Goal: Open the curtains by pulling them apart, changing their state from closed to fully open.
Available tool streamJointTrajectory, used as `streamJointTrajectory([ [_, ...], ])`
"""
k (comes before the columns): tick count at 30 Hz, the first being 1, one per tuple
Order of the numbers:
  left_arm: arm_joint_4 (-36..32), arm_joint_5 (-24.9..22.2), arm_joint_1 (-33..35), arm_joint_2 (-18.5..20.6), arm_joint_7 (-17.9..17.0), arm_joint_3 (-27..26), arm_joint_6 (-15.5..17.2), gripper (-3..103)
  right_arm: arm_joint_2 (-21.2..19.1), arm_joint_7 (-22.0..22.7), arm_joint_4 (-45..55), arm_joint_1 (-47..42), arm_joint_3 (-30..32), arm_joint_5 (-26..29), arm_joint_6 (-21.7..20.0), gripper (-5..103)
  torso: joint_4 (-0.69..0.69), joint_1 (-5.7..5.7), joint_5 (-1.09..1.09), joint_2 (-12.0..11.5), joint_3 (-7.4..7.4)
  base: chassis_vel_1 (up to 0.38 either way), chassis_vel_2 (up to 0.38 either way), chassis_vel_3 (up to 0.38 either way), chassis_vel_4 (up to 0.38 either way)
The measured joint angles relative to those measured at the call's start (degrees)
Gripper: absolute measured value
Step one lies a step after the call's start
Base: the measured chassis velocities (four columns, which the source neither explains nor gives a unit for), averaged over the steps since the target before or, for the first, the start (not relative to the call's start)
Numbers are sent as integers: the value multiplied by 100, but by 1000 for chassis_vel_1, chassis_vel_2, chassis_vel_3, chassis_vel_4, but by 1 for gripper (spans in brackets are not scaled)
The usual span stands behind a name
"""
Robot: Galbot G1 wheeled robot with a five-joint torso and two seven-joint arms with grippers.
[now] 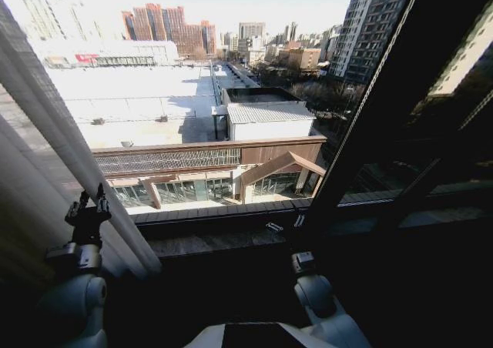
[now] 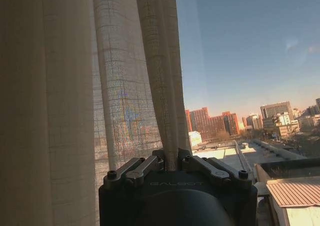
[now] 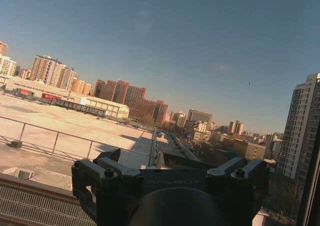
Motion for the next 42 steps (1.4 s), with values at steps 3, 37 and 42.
streamJointTrajectory([
  [3, 55, -33, -105, 63, -314, -57, 98, 7, 1, 0, -11, 2, -6, -42, 0, 100, 0, 0, -1, 0, 0, 0, 0, 0, 0],
  [37, 1331, -2103, -1426, 1318, -5052, -941, 1273, 0, -26, 13, -180, 21, 14, -133, 12, 100, -1, 0, 1, 0, 0, 0, 0, 0, 0],
  [42, 1236, -1974, -1289, 1295, -4823, -1032, 1351, -2, 34, 6, -207, 47, -43, -202, 12, 100, 1, 0, -1, 0, 0, 0, 0, 0, 0],
])
